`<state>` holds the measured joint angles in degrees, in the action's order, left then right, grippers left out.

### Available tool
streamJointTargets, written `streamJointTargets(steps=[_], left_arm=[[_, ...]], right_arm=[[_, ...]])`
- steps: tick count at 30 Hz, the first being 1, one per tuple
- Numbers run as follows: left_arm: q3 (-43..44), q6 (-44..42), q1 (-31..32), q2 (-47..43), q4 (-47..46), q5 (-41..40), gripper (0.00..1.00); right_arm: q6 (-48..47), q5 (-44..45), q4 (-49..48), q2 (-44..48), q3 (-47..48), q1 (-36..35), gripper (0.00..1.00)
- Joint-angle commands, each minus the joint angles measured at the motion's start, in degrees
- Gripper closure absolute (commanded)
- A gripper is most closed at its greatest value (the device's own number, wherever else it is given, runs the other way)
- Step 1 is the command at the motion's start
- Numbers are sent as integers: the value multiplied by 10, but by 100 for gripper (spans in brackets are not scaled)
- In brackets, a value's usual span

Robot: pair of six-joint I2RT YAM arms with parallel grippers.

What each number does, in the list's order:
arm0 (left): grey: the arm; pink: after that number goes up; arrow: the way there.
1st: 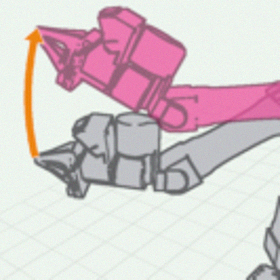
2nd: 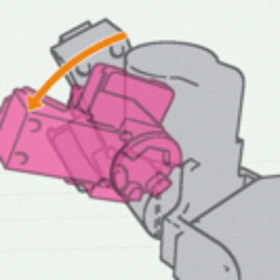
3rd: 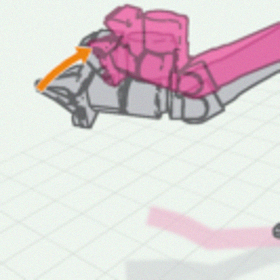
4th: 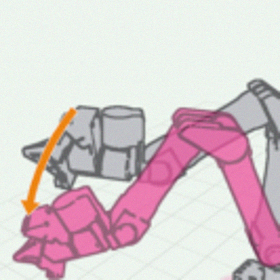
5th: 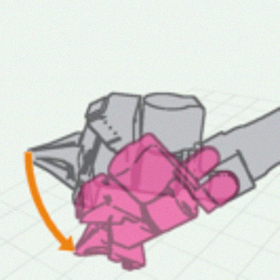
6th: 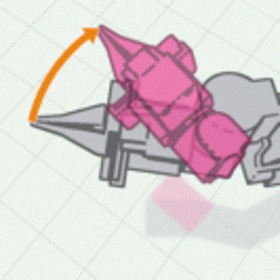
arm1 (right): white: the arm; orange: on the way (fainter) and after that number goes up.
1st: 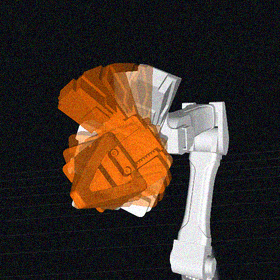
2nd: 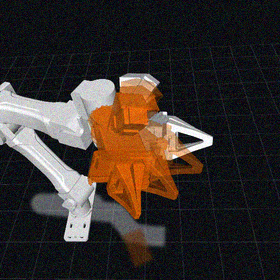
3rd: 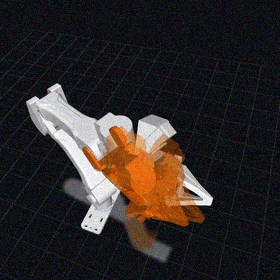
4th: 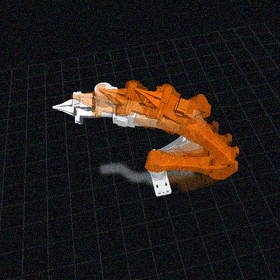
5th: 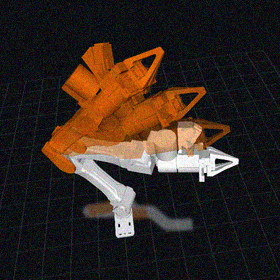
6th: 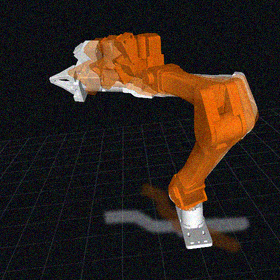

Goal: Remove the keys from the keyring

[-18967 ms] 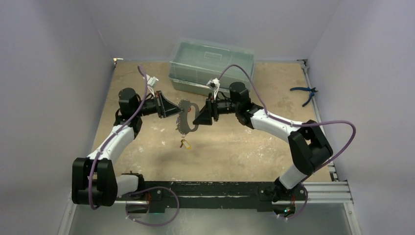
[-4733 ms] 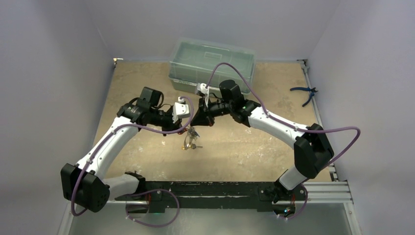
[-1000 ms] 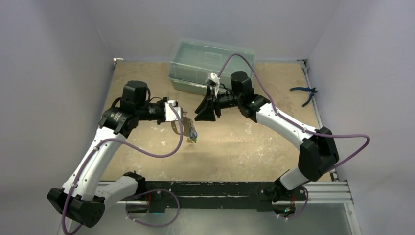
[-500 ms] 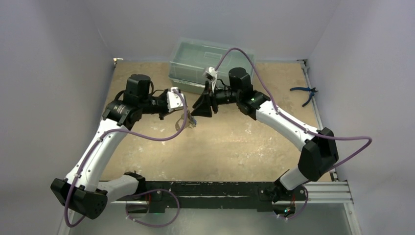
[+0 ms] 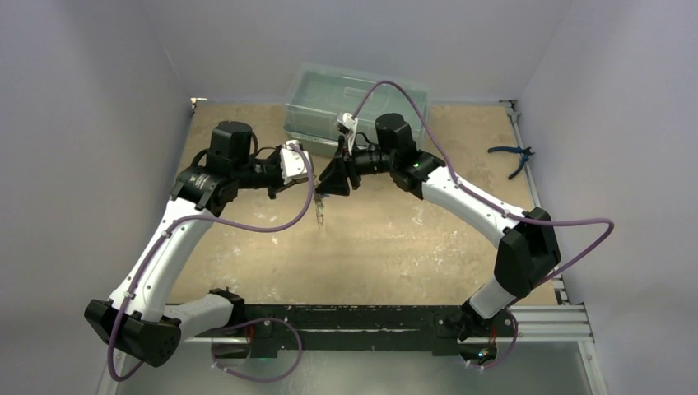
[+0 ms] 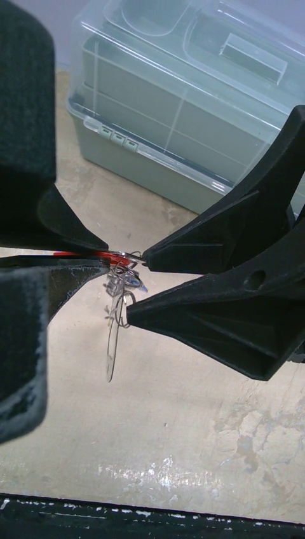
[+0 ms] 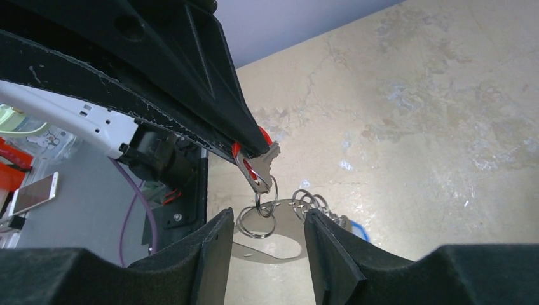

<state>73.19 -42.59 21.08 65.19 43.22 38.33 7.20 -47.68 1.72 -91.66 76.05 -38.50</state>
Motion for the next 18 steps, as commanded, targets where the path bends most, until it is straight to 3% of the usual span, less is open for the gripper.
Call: streamJointTargets(steps=[1, 11, 14, 18], left_arm=[[29, 13, 3, 0, -10, 19, 100], [29, 17, 3, 6, -10, 20, 100], [30, 23, 3, 7, -14, 19, 100], [34, 29, 3, 9, -13, 16, 100]], right_arm=[[-12, 11, -15, 0, 21, -4, 51], [-20, -30, -37, -10, 31, -4, 65], [-24, -31, -36, -9, 28, -4, 75], [-33, -31, -35, -5, 23, -4, 100]])
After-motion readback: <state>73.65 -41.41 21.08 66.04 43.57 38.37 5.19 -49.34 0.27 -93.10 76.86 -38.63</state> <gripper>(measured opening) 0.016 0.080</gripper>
